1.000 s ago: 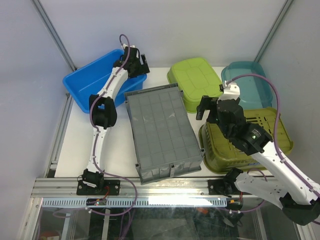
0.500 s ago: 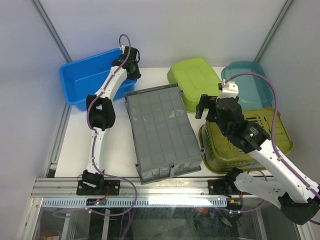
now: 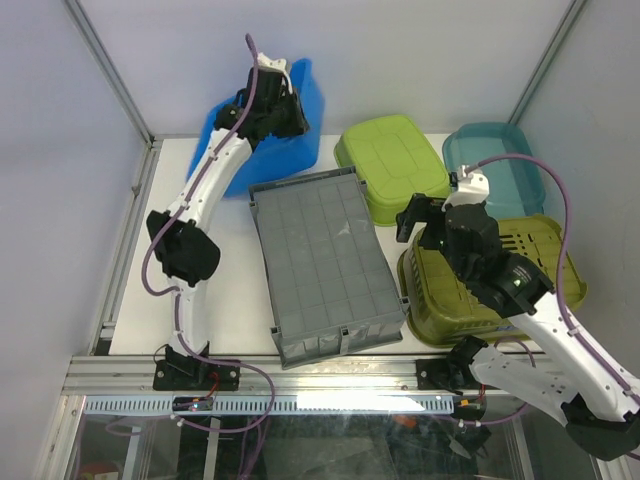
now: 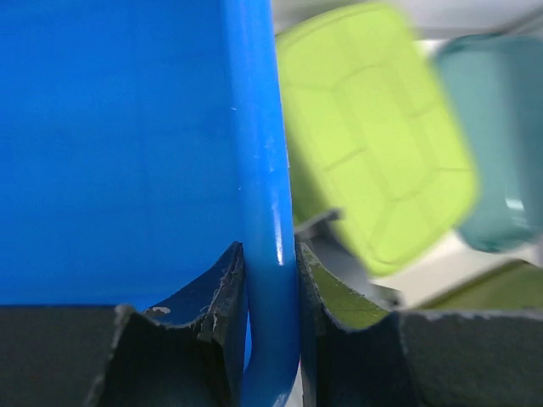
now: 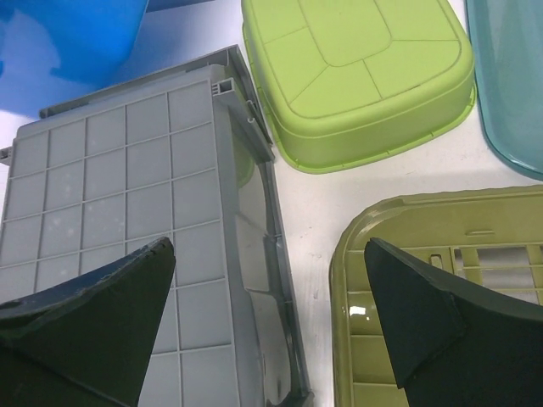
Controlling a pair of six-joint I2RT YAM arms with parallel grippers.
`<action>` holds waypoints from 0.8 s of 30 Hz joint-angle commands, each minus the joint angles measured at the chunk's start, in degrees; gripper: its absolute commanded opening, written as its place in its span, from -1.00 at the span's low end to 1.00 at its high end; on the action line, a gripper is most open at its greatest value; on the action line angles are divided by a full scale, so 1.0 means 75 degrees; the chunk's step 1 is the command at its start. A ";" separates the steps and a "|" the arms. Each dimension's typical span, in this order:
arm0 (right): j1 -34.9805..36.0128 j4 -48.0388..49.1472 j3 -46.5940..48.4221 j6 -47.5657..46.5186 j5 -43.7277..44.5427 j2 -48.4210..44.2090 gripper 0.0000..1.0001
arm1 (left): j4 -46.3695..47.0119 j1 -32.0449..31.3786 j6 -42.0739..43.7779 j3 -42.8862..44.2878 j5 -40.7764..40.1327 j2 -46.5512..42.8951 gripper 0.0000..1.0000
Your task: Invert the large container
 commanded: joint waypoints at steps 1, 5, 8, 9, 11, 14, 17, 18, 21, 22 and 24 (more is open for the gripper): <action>-0.0025 0.0071 0.0005 0.0299 -0.0178 -0.0348 0.98 | 0.1575 -0.0068 -0.0447 0.0904 0.1839 -0.1269 -1.00; -0.0025 -0.0087 0.0009 0.0450 -0.0206 -0.0528 0.98 | 0.2909 -0.0068 -0.1487 0.0816 0.2954 -0.1486 -1.00; -0.0025 -0.0219 0.0032 0.0582 -0.0222 -0.0654 0.98 | 0.4166 -0.0059 -0.2298 0.0437 0.3254 -0.1577 -1.00; -0.0025 -0.0256 0.0034 0.0622 -0.0224 -0.0691 0.98 | 0.4605 -0.0053 -0.2562 0.0244 0.3257 -0.1623 -1.00; -0.0025 -0.0339 0.0024 0.0714 -0.0219 -0.0785 0.97 | 0.5723 0.0070 -0.3342 -0.0350 0.3345 -0.1740 -1.00; -0.0025 -0.0514 0.0066 0.0820 -0.0208 -0.0882 0.98 | 0.7913 0.0517 -0.4974 -0.1475 0.3728 -0.1848 -1.00; -0.0025 -0.0643 0.0071 0.0876 -0.0162 -0.0976 0.97 | 0.9831 0.1140 -0.6925 -0.2872 0.3935 -0.1959 -1.00; -0.0025 -0.0683 0.0062 0.0889 -0.0140 -0.1003 0.98 | 1.0457 0.1325 -0.7474 -0.3452 0.3946 -0.2043 -1.00; -0.0025 -0.0702 0.0068 0.0907 -0.0144 -0.1034 0.98 | 1.1354 0.1877 -0.8403 -0.4844 0.3872 -0.2521 -1.00; -0.0025 -0.0683 0.0070 0.0903 -0.0151 -0.1023 0.98 | 1.1557 0.2021 -0.8570 -0.5320 0.3812 -0.2727 -1.00; -0.0025 -0.0647 0.0087 0.0904 -0.0174 -0.0966 0.98 | 1.1929 0.2361 -0.8832 -0.6133 0.3742 -0.3139 -1.00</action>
